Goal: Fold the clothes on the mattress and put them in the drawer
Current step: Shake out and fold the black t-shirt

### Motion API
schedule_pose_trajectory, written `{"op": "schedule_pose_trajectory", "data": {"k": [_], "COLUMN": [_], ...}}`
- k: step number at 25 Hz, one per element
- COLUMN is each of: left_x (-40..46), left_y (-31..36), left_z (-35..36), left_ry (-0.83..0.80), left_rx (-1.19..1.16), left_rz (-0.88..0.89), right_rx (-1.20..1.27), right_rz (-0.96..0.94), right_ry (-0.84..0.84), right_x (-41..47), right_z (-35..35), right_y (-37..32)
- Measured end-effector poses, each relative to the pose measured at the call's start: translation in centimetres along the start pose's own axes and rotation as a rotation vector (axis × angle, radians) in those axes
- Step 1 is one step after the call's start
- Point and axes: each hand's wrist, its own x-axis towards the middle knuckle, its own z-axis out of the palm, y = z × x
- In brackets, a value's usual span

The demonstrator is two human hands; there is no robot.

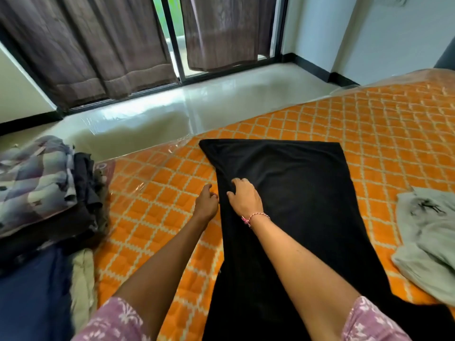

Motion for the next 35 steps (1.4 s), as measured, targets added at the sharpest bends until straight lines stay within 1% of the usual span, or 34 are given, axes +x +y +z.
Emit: {"op": "schedule_pose_trajectory", "data": {"k": [2,4,5,8,9,10,11,12,13,14,15,16,17,18,19,21,22,24,27,29,30,32,33,35], "left_x": [2.0,3.6,3.7,5.0,5.4,6.0,6.6,7.4,8.0,8.8,9.4,10.1,10.4,10.8,10.9,11.1,11.6,12.4,13.3,13.3,13.3,13.2,13.1,13.8], "left_y": [1.0,1.7,2.2,3.9,4.6,5.0,5.3,5.3,5.8,6.1,6.6,7.1,7.9,8.7,9.4,10.5,10.6,10.2,9.3,8.6,8.5,8.8,9.1,9.5], "left_z": [0.0,-0.1,-0.3,-0.7,-0.7,-0.5,-0.2,0.2,0.3,0.5,0.8,1.3,1.7,2.3,2.9,3.9,4.3,4.7,4.6,4.6,4.5,4.2,4.1,4.1], "left_ry": [-0.012,-0.032,-0.063,-0.15,-0.15,-0.122,-0.084,-0.027,0.03,0.065,0.065,0.047,0.021,-0.01,-0.045,-0.128,-0.153,-0.115,0.057,0.097,0.089,0.021,-0.022,-0.105], "left_rx": [-0.348,-0.57,-0.665,-0.828,-0.87,-0.879,-0.867,-0.835,-0.774,-0.693,-0.621,-0.569,-0.533,-0.499,-0.467,-0.375,-0.315,-0.27,-0.382,-0.437,-0.481,-0.622,-0.643,-0.573], "left_rz": [-0.084,-0.134,-0.128,-0.09,-0.084,-0.083,-0.094,-0.125,-0.161,-0.198,-0.231,-0.261,-0.279,-0.284,-0.288,-0.311,-0.327,-0.311,-0.227,-0.229,-0.231,-0.267,-0.277,-0.239], "right_rx": [0.038,0.101,0.146,0.297,0.314,0.39,0.553,0.782,1.024,1.261,1.468,1.629,1.672,1.644,1.557,1.365,1.327,1.382,1.522,1.55,1.569,1.601,1.587,1.528], "right_rz": [0.007,0.057,0.091,0.158,0.147,0.144,0.163,0.203,0.271,0.378,0.501,0.579,0.601,0.586,0.581,0.615,0.621,0.601,0.575,0.505,0.454,0.406,0.428,0.469], "right_ry": [0.016,-0.004,-0.014,-0.057,-0.086,-0.091,-0.067,-0.002,0.105,0.204,0.221,0.156,0.052,-0.042,-0.091,-0.091,-0.088,-0.1,-0.073,-0.083,-0.09,-0.081,-0.071,-0.064], "right_x": [3.9,7.5,8.9,12.9,13.9,14.6,14.9,14.9,14.4,13.9,13.5,13.1,12.9,12.9,13.2,13.7,14.0,14.3,14.4,14.7,14.8,15.3,15.5,16.1], "right_z": [0.7,1.4,1.8,3.0,3.1,2.8,2.2,1.3,0.3,-0.4,-0.9,-1.3,-1.9,-2.5,-2.9,-3.9,-4.2,-4.7,-4.9,-5.1,-5.2,-5.3,-5.4,-5.4], "right_y": [-0.9,-1.2,-1.2,-1.7,-1.9,-1.8,-1.3,-0.2,1.4,3.5,5.8,7.9,9.1,9.7,9.8,9.0,8.7,8.8,9.6,9.5,9.2,8.8,8.8,9.0]}}
